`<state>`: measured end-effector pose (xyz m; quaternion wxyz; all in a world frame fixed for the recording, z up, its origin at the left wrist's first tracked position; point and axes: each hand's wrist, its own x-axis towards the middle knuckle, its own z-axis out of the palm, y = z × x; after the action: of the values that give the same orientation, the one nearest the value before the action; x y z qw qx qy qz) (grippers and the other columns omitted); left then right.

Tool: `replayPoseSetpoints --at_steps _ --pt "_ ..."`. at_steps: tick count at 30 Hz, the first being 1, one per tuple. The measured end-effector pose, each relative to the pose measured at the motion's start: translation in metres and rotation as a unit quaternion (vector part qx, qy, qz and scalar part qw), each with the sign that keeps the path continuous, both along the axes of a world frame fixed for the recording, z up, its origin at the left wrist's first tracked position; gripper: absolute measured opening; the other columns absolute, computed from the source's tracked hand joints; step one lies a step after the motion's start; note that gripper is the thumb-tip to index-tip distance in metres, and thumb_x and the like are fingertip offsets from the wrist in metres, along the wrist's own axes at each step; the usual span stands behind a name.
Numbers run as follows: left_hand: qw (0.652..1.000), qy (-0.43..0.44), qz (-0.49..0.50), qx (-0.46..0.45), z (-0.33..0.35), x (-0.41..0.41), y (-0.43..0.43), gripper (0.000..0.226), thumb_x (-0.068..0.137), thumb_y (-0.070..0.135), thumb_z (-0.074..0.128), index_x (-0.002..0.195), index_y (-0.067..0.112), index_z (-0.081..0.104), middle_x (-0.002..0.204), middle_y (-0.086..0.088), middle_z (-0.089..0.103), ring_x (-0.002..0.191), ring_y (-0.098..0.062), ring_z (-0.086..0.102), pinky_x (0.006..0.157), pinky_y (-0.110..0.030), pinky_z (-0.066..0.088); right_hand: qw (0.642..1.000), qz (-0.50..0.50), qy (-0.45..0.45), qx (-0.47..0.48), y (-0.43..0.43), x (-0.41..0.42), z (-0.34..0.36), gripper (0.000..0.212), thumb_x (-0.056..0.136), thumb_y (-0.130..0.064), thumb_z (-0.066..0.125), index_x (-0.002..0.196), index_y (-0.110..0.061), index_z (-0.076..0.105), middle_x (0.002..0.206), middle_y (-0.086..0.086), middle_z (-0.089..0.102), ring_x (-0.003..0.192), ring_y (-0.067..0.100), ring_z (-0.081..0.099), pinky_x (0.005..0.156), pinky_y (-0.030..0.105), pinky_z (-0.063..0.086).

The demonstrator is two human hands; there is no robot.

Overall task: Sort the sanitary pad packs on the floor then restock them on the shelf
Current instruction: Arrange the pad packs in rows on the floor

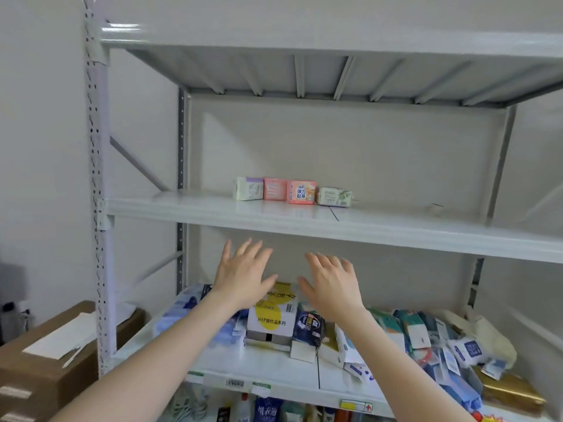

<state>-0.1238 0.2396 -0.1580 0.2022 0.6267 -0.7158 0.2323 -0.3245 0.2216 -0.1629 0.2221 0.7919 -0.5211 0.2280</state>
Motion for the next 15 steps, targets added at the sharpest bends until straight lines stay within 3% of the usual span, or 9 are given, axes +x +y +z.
replayPoseSetpoints --at_steps 15 --pt "0.996 -0.002 -0.023 -0.081 0.107 0.057 -0.144 0.058 0.092 0.054 0.045 0.142 0.025 0.038 0.149 0.004 0.039 0.142 -0.017 0.026 0.117 -0.050 0.010 0.997 -0.009 -0.050 -0.064 -0.136 0.029 0.092 0.056 0.096 -0.050 0.038 0.143 -0.022 0.035 0.145 -0.003 0.046 0.135 0.020 0.038 0.112 0.045 0.024"
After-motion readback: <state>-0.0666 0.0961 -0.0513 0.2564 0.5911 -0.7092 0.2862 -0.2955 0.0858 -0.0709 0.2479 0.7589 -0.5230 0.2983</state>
